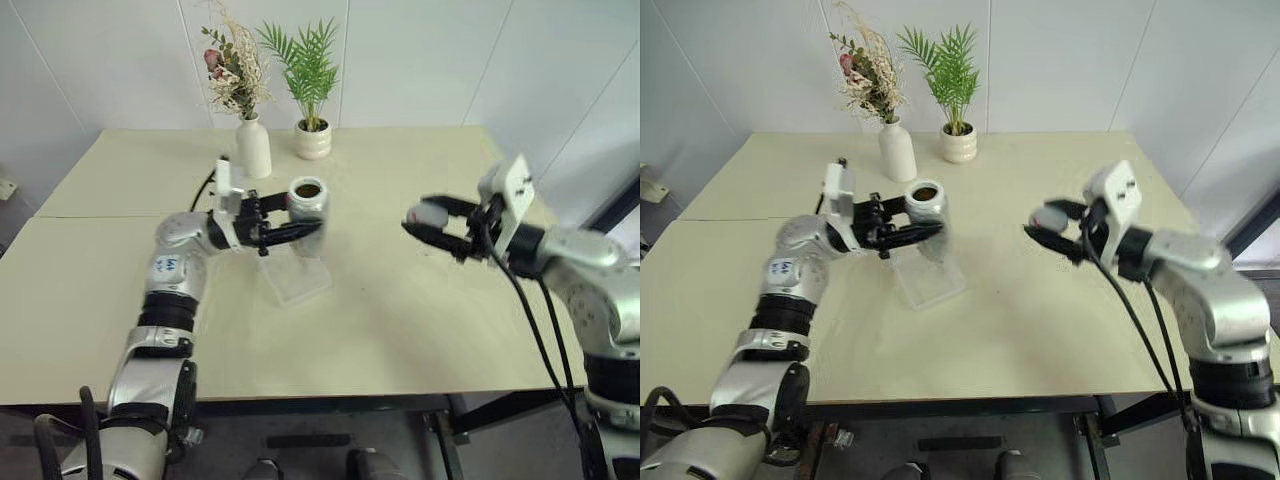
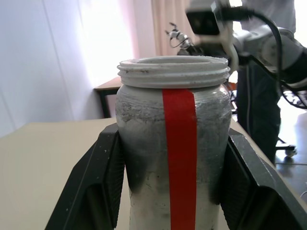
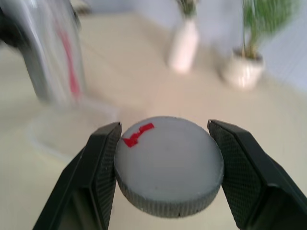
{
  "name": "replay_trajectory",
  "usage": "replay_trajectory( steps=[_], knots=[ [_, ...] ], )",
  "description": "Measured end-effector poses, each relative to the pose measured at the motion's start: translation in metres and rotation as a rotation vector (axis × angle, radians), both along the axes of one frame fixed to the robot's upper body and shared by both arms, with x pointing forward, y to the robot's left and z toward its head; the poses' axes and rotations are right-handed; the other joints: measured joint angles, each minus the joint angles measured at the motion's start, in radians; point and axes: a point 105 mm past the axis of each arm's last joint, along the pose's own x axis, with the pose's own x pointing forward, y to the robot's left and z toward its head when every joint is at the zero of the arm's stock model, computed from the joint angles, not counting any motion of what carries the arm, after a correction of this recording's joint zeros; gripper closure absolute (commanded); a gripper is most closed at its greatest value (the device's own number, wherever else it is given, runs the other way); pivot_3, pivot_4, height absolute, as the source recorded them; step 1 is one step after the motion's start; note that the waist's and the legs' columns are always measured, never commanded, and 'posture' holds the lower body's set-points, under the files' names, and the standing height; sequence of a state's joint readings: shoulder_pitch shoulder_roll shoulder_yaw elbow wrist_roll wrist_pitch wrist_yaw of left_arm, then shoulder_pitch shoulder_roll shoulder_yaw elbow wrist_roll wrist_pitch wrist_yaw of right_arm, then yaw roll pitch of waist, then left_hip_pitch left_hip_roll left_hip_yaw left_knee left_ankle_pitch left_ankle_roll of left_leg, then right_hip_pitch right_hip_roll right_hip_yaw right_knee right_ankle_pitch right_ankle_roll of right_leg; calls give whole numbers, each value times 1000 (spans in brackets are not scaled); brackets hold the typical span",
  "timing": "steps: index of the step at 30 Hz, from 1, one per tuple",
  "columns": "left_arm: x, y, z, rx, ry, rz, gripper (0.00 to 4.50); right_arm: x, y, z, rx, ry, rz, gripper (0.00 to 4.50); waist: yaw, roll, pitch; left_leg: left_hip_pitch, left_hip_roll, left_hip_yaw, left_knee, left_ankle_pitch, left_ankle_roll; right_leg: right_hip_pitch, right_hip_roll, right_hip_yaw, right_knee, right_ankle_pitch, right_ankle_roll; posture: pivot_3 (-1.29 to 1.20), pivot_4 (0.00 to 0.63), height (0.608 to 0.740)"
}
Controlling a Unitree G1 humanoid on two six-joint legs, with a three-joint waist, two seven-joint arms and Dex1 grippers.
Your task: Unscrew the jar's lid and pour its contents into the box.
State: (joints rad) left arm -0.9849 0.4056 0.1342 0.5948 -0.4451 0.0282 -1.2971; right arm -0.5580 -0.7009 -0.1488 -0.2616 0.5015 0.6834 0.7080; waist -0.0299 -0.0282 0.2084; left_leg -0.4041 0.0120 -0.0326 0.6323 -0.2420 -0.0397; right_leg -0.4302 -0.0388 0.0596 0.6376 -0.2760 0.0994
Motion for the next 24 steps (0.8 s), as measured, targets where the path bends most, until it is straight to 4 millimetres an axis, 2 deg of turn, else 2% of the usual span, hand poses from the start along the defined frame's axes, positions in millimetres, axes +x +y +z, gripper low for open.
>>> replay_trajectory(
  steps=[4,8,10,18,23,24],
  knots=[
    [4,4,3,-3,6,35,2289,3,0,-8,46,-19,-70,1931,1,-1,-1,1,0,0,1,0,0,2,0,0,0,1,1,0,150,740],
    [12,22,2,-4,34,123,2289,12,-3,-64,96,111,-179,1931,0,-2,-1,1,0,0,1,0,0,1,0,1,0,1,1,0,150,740],
    [13,29,2,2,34,149,2289,18,-2,-80,100,139,-207,1931,-1,-2,-1,1,0,1,1,0,0,1,0,1,0,1,1,0,150,740],
    [16,50,-26,15,142,242,2289,40,-11,-108,127,156,-342,1931,-1,-2,-1,1,0,0,0,0,0,1,0,1,0,1,1,0,150,740],
    [12,64,-36,22,177,296,2289,42,-15,-113,122,151,-380,1931,-1,-2,-1,1,0,0,0,0,0,1,0,1,0,1,1,0,150,740],
    [11,65,-38,25,183,304,2289,42,-14,-115,125,149,-383,1582,0,-2,-1,1,0,0,0,0,0,1,0,1,0,1,1,0,150,740]
  ],
)
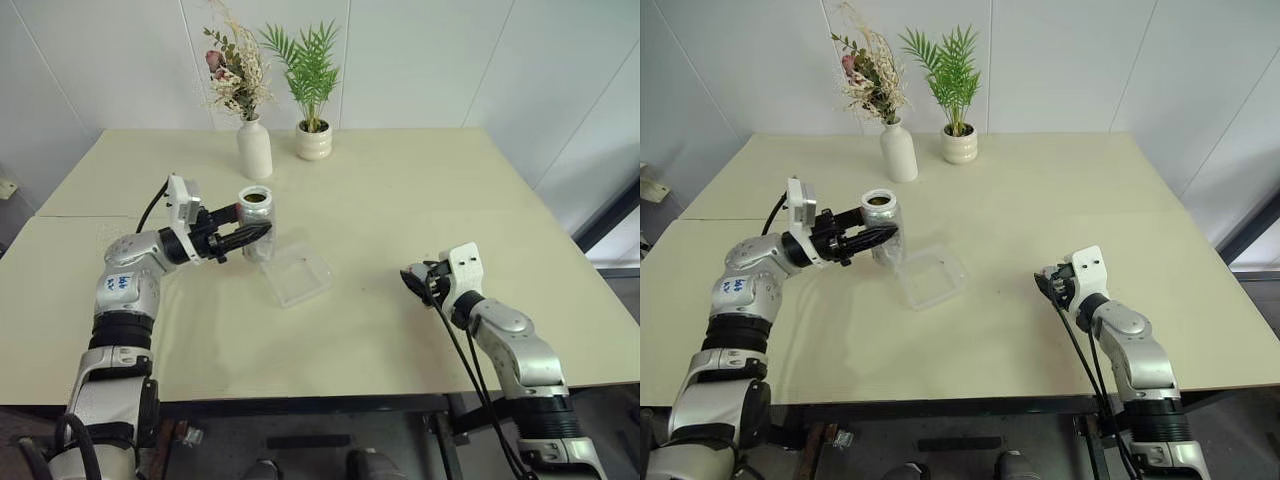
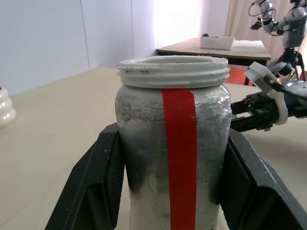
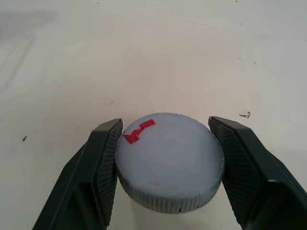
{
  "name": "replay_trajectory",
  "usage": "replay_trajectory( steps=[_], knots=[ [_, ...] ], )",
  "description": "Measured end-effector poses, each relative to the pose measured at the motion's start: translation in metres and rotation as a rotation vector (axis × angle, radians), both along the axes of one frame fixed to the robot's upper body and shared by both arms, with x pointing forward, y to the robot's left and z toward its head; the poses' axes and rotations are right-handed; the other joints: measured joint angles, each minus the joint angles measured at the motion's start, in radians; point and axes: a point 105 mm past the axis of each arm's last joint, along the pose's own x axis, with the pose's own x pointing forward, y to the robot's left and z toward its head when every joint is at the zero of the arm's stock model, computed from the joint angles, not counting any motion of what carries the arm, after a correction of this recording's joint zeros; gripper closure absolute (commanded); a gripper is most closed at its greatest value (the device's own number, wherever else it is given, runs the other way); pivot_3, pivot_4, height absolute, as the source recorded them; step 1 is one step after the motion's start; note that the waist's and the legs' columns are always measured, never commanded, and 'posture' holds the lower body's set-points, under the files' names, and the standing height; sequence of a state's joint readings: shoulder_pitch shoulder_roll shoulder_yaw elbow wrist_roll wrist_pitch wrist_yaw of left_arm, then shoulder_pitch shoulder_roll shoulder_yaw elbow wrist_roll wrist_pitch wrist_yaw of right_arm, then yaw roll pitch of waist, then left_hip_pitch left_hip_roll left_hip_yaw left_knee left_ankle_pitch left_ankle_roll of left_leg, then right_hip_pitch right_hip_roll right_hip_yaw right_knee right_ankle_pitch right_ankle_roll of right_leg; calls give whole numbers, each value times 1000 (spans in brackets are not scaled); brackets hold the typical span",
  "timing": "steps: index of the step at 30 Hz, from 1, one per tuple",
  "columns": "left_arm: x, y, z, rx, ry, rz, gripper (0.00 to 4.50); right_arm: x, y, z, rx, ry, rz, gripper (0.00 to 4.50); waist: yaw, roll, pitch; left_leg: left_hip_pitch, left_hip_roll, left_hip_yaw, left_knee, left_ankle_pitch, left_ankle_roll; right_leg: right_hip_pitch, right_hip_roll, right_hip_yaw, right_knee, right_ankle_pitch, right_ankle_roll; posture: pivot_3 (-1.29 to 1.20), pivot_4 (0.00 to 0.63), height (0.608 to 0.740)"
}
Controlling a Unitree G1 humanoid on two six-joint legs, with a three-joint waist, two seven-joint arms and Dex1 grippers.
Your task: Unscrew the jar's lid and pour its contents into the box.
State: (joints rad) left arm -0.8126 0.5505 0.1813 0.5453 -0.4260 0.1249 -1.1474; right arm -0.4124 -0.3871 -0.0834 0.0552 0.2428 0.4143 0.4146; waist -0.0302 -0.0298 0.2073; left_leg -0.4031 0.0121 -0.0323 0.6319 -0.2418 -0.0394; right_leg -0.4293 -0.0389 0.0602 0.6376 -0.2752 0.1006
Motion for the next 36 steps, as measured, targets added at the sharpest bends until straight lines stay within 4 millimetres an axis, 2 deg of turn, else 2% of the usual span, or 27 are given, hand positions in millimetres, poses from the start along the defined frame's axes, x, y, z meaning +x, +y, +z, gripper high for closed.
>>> replay_trajectory(
  steps=[5,8,10,16,20,23,26,31,36],
  knots=[
    [-4,6,0,-8,3,33,2289,-6,-1,-17,-30,25,-7,35,1,0,0,0,0,0,1,0,0,0,-1,0,0,0,0,0,150,740],
    [-3,8,1,-12,-1,43,2289,-7,4,-22,-37,46,12,35,-1,0,0,0,0,1,1,0,0,0,-1,0,1,0,0,0,150,740],
    [-4,10,2,-7,-2,49,2289,-8,4,-18,-44,45,18,35,-1,0,0,0,0,1,1,0,0,0,0,0,1,0,0,0,150,740],
    [-5,26,9,34,-45,97,2289,-21,0,24,-98,-55,106,35,1,0,0,0,0,1,0,0,0,0,0,0,0,0,0,0,150,740],
    [-2,34,7,68,-67,121,2289,-40,14,55,-106,-125,272,35,2,0,0,0,0,1,1,0,0,1,0,-1,0,0,0,0,150,740],
    [4,31,10,162,-126,99,2289,-71,29,85,-48,-176,508,35,4,0,0,0,0,0,1,0,0,1,0,-1,-1,0,0,0,150,740],
    [8,28,12,249,-181,77,2289,-94,32,104,-61,-203,661,35,4,0,0,0,-1,0,1,0,0,3,0,-1,-3,1,1,0,150,740],
    [15,11,21,463,-338,9,2289,-95,28,115,-95,-209,715,35,3,-1,0,-1,-1,3,3,0,0,3,-1,0,-7,3,3,0,150,740],
    [14,-12,30,698,-549,-88,2289,-89,25,111,-113,-190,711,35,3,-1,0,-3,-1,3,1,0,1,2,-1,0,-9,4,3,0,150,740]
  ],
)
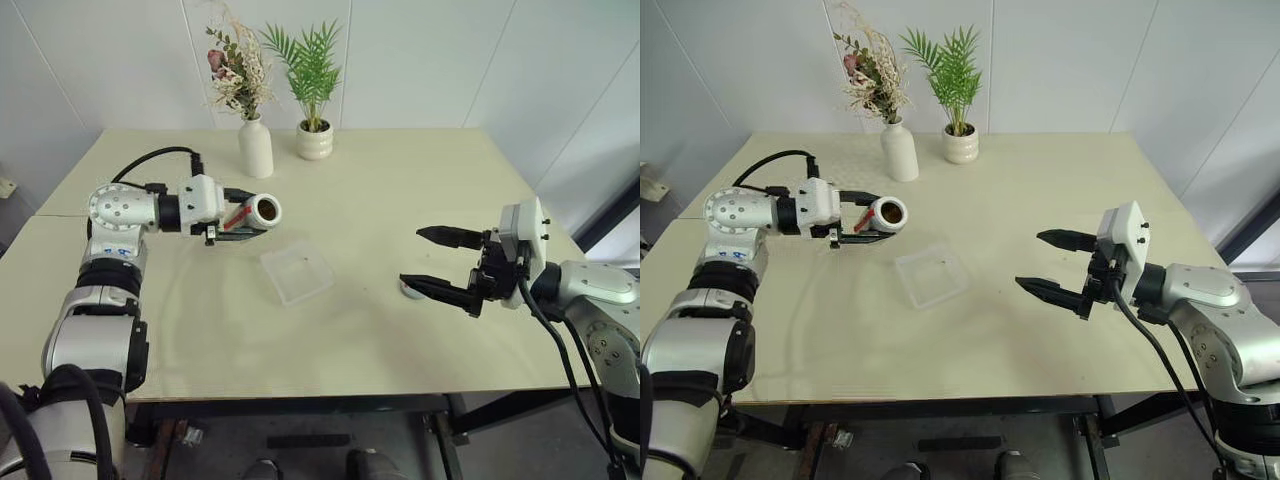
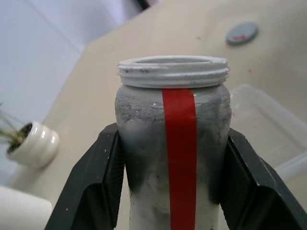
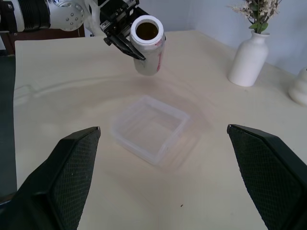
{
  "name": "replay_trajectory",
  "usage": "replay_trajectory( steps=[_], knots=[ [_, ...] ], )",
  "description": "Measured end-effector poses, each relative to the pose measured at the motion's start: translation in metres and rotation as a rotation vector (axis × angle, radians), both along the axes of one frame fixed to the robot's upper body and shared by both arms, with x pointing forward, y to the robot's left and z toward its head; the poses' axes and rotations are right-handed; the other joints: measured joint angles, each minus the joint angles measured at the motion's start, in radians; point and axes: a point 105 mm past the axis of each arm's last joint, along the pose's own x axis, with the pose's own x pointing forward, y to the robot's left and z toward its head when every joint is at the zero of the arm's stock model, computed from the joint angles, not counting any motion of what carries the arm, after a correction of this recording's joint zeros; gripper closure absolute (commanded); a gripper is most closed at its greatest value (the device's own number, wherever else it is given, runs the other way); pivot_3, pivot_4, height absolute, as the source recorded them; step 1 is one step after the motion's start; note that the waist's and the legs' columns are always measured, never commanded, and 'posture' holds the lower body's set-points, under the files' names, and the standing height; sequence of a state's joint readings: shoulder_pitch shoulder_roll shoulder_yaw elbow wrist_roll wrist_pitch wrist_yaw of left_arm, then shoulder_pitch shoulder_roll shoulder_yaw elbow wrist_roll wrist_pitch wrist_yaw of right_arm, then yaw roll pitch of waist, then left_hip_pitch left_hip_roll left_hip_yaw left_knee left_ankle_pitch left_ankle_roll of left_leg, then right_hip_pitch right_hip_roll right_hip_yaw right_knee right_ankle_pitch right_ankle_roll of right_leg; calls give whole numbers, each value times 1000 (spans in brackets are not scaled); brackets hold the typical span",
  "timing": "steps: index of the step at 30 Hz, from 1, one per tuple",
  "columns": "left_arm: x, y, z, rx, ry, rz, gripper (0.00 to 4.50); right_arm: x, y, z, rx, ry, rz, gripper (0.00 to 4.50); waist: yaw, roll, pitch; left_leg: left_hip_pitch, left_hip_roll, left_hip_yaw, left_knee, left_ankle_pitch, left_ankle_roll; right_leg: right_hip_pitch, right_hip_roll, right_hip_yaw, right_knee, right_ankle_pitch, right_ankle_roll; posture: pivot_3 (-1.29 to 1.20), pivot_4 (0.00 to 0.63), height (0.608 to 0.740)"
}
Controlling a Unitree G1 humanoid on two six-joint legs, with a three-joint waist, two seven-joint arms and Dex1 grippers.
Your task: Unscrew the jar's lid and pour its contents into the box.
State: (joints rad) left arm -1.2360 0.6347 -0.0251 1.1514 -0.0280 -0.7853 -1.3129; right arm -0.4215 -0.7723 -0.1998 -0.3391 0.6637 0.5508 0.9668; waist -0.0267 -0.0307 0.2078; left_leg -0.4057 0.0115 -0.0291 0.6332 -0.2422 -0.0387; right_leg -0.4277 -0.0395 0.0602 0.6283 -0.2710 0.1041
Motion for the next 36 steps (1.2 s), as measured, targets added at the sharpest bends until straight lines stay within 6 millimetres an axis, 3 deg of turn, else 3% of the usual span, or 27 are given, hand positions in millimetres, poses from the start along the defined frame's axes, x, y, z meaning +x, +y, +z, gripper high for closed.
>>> replay_trajectory(
  steps=[7,16,21,25,32,36],
  knots=[
    [3,-27,6,340,-306,-66,2289,2,-2,2,-5,-18,-30,35,1,-1,0,-1,0,1,0,-1,1,0,0,1,-1,1,1,0,150,740],
    [22,-36,31,771,-903,-107,2289,3,-5,1,-13,-19,-65,35,-1,-3,2,-1,-1,5,0,-1,1,0,-1,5,-3,2,6,0,150,740],
    [21,-49,23,791,-1133,-294,2289,4,-6,5,-17,-29,-73,35,-1,-4,2,0,-3,10,0,-2,3,-1,-2,10,-3,2,9,0,150,740],
    [19,-51,13,747,-1157,-352,2289,6,-5,8,-16,-40,-71,35,-2,-5,3,0,-3,13,-1,-2,3,-4,-2,14,-2,2,9,0,150,740],
    [18,-44,14,741,-1193,-384,2289,7,-6,9,-15,-36,-78,35,1,-6,3,0,-5,14,-1,-3,3,-4,-2,16,-3,2,11,0,150,740],
    [17,-49,16,707,-1225,-402,2289,9,-8,8,-15,-29,-88,35,3,-7,4,0,-5,15,0,-3,4,-4,-3,17,-3,2,11,0,150,740]
  ],
)
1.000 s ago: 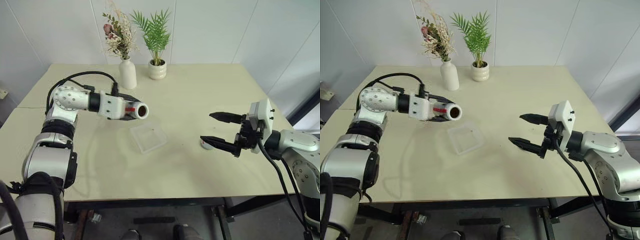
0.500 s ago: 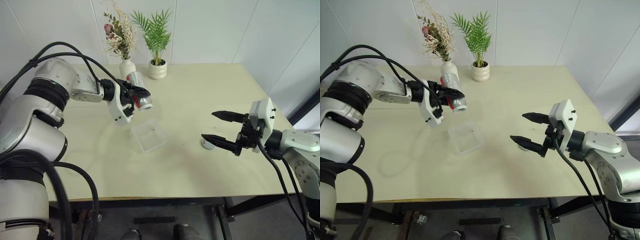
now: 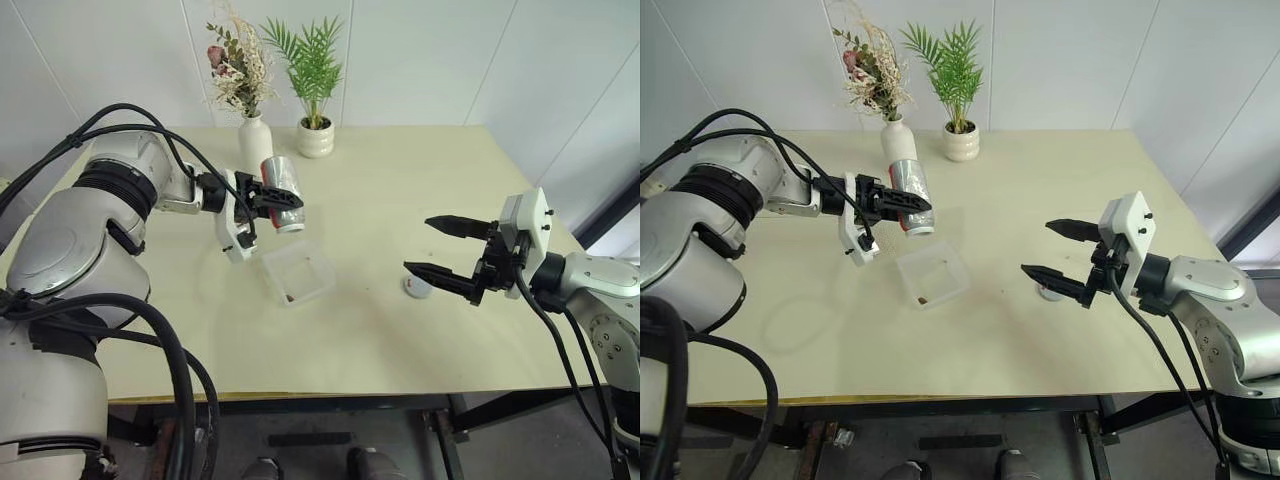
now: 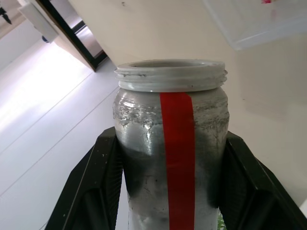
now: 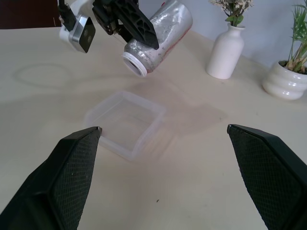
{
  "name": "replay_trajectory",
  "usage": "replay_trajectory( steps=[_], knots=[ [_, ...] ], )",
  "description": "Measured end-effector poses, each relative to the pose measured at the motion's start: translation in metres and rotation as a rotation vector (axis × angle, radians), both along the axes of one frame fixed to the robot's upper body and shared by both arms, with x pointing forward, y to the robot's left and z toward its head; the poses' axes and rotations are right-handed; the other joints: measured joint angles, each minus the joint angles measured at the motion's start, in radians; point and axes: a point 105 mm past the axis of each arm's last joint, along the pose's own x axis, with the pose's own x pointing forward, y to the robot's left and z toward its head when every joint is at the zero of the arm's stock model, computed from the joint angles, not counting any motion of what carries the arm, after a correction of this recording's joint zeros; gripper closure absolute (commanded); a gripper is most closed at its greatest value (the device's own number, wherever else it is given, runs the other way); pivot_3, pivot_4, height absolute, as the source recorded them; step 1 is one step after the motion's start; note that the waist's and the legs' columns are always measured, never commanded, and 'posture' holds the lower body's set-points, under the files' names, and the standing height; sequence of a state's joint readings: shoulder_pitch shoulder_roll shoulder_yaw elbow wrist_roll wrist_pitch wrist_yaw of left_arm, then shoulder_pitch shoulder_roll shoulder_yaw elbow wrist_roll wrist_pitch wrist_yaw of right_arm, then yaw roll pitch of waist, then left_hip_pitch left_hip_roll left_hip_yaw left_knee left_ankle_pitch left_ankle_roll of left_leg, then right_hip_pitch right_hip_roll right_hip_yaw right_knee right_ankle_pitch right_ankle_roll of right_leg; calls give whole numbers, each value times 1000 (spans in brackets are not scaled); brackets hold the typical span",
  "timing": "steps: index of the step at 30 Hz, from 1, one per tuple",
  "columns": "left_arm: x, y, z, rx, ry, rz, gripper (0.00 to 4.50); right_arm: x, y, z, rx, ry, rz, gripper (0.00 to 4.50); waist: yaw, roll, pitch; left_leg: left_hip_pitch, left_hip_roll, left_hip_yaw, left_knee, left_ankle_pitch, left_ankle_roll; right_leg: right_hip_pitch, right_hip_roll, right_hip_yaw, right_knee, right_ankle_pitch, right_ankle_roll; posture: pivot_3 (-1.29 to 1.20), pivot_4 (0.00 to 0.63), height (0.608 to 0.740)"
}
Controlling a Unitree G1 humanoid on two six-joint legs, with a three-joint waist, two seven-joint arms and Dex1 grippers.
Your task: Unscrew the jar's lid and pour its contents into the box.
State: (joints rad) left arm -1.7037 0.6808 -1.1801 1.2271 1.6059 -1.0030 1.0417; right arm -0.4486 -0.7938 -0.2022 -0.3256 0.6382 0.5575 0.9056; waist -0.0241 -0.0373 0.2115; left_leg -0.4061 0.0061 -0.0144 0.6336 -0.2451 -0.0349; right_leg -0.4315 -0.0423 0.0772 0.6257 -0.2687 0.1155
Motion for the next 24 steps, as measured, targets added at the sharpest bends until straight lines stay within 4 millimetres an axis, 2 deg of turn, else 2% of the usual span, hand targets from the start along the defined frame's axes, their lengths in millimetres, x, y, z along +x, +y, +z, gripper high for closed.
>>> replay_trajectory(
  steps=[2,4,6,8,13,16,20,22,24],
  knots=[
    [0,-1,5,-61,16,16,2289,0,0,0,0,-1,0,35,-2,0,0,0,0,1,0,0,0,0,0,1,0,0,0,0,150,740],
    [0,-3,22,-223,51,57,2289,0,0,0,0,-1,-1,35,-3,0,0,0,0,1,0,0,0,-1,0,1,1,0,0,0,150,740],
    [2,-2,43,-525,148,121,2289,0,0,1,-1,-1,-1,35,-3,0,0,2,0,4,-1,0,0,-1,0,3,1,0,0,0,150,740],
    [5,4,49,-762,283,169,2289,0,0,1,-1,-1,0,35,-3,1,0,2,1,5,1,0,0,-1,0,4,2,0,0,0,150,740],
    [23,24,21,-1160,728,302,2289,-2,1,0,-7,3,24,35,-3,0,0,0,2,5,6,0,1,-1,1,4,4,2,0,0,150,740],
    [28,39,21,-1376,940,274,2289,-4,3,4,-1,-8,67,35,-5,0,0,0,3,5,12,-1,2,0,2,4,6,3,0,0,150,740],
    [26,59,20,-1582,1105,180,2289,-9,6,10,3,-35,133,35,-5,1,0,3,3,5,15,-1,2,3,2,5,10,3,0,0,150,740],
    [28,75,3,-1709,1195,169,2289,-9,5,12,-2,-39,143,35,-7,1,-1,5,3,6,17,-1,2,4,2,7,12,4,0,0,150,740],
    [28,87,-24,-1789,1278,210,2289,-8,2,11,-5,-32,140,35,-7,1,-1,5,4,6,17,-1,2,4,3,7,12,5,0,0,150,740]
  ],
)
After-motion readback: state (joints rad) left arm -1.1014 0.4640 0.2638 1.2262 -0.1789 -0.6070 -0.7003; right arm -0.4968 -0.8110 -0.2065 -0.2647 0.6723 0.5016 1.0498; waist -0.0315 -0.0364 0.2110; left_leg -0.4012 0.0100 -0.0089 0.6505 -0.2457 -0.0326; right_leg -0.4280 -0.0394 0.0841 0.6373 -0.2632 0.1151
